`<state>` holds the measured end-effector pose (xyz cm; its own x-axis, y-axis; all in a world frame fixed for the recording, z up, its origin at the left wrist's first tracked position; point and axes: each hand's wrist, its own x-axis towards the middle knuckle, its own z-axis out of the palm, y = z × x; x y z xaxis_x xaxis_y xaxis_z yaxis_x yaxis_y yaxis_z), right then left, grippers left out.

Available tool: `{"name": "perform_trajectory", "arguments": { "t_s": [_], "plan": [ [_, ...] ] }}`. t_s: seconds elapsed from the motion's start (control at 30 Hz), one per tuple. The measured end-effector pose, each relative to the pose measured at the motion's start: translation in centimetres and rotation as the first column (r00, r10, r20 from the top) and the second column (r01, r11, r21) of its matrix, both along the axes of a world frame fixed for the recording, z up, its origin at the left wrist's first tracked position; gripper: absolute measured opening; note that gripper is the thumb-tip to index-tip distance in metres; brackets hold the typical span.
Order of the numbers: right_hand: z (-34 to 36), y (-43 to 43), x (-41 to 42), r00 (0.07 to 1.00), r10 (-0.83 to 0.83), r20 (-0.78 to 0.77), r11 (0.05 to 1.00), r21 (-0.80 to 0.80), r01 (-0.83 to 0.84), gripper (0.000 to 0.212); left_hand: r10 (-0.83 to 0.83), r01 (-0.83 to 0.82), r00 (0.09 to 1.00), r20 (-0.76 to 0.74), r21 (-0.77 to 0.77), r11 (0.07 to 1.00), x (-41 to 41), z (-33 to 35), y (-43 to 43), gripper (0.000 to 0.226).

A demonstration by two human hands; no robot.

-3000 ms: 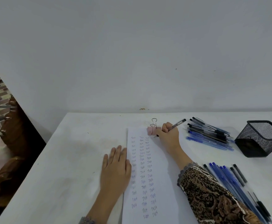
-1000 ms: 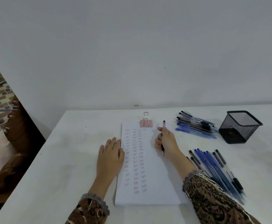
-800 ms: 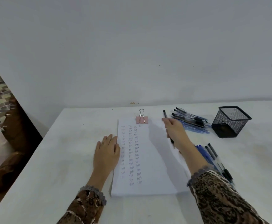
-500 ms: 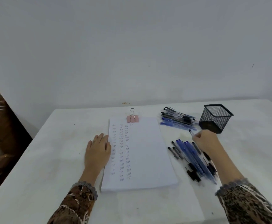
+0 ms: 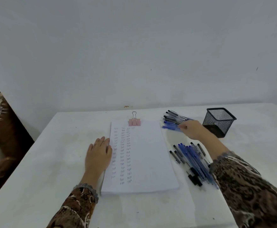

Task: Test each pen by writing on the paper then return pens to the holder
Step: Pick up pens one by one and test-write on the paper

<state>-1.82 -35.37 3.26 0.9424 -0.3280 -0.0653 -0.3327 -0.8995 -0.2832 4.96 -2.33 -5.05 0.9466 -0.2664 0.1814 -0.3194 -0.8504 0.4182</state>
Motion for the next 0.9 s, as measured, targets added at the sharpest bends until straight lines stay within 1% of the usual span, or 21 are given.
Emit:
{"name": "perform_trajectory", "arguments": {
  "t_s": [0.1,0.2,0.3,0.33,0.37,0.4,0.43,0.47,0.5,0.53,0.57,0.6,0.63,0.67,0.7,0.73,0.77,0.83,0.9],
  "plan": [
    [-2.6,-0.3,2.0,0.995,0.087,-0.055,0.992,-0.084,-0.091,0.034,0.001,-0.001,1.000,-0.005,-0.020,1.000,-0.1,0.1,0.0,0.043],
    [-4.6,-1.1,2.7,0.997,0.071,0.000,0.984,-0.165,-0.071,0.029,0.003,-0.003,1.000,0.006,-0.017,1.000,-0.1,0.1,0.0,0.043],
    [-5.1,-1.4,2.8,0.999,0.048,-0.016,0.976,-0.213,-0.050,0.023,0.009,-0.009,1.000,-0.001,-0.015,1.000,-0.1,0.1,0.0,0.044],
    [-4.8,-1.3,2.8,0.999,0.049,0.011,0.974,-0.224,-0.045,0.021,0.006,-0.006,1.000,0.001,-0.010,1.000,0.0,0.0,0.0,0.044],
    [-4.5,-1.2,2.9,0.996,0.048,0.075,0.982,-0.185,-0.033,0.018,0.003,-0.003,1.000,0.003,-0.005,1.000,0.0,0.0,0.0,0.044],
    [-3.9,-0.8,3.1,0.985,0.027,0.172,0.997,-0.074,-0.014,0.015,0.002,-0.002,1.000,0.003,-0.001,1.000,0.0,0.0,0.0,0.044],
    [-3.2,-0.2,3.3,0.962,-0.024,0.272,0.993,0.114,-0.007,0.015,0.001,-0.001,1.000,0.001,0.006,1.000,0.1,-0.1,0.0,0.044],
    [-2.4,0.5,3.4,0.930,-0.108,0.351,0.932,0.361,-0.029,0.016,0.000,0.000,1.000,-0.001,0.017,1.000,0.2,-0.2,0.0,0.045],
    [-1.7,1.3,3.5,0.895,-0.210,0.394,0.779,0.621,-0.091,0.018,-0.001,0.001,1.000,-0.001,0.030,1.000,0.2,-0.3,0.0,0.046],
    [-1.0,2.3,3.6,0.870,-0.305,0.388,0.543,0.821,-0.176,0.020,0.000,-0.001,1.000,0.004,0.037,0.999,0.2,-0.3,0.0,0.050],
    [-0.5,3.4,3.7,0.866,-0.373,0.332,0.283,0.930,-0.235,0.028,0.003,-0.003,1.000,0.013,0.033,0.999,0.2,-0.3,-0.1,0.058],
    [-0.3,4.4,3.8,0.878,-0.403,0.259,0.057,0.964,-0.258,0.042,0.007,-0.007,1.000,0.017,0.024,1.000,0.2,-0.3,-0.1,0.065],
    [-0.4,5.4,4.0,0.886,-0.422,0.193,-0.116,0.957,-0.265,0.054,0.010,-0.011,1.000,0.018,0.016,1.000,0.2,-0.2,-0.1,0.069],
    [-0.7,6.3,4.2,0.878,-0.456,0.147,-0.247,0.926,-0.284,0.059,0.011,-0.011,1.000,0.013,0.017,1.000,0.1,-0.2,-0.1,0.068],
    [-1.3,7.2,4.5,0.862,-0.495,0.110,-0.346,0.885,-0.312,0.061,0.010,-0.010,1.000,0.007,0.024,1.000,0.1,-0.2,-0.1,0.064],
    [-1.9,8.0,4.8,0.839,-0.537,0.082,-0.412,0.843,-0.346,0.059,0.008,-0.008,1.000,-0.001,0.028,1.000,0.1,-0.3,0.0,0.059],
    [-2.5,8.7,5.1,0.818,-0.571,0.063,-0.457,0.804,-0.381,0.056,0.005,-0.005,1.000,-0.004,0.028,1.000,0.1,-0.3,0.0,0.054],
    [-3.5,10.1,5.7,0.786,-0.617,0.038,-0.510,0.741,-0.437,0.049,0.004,-0.003,1.000,-0.008,0.021,1.000,0.3,-0.4,0.1,0.047],
    [-4.3,10.9,6.4,0.772,-0.635,0.015,-0.557,0.684,-0.471,0.050,0.002,-0.002,1.000,-0.014,0.017,1.000,0.3,-0.5,0.1,0.045]
  ]
}}
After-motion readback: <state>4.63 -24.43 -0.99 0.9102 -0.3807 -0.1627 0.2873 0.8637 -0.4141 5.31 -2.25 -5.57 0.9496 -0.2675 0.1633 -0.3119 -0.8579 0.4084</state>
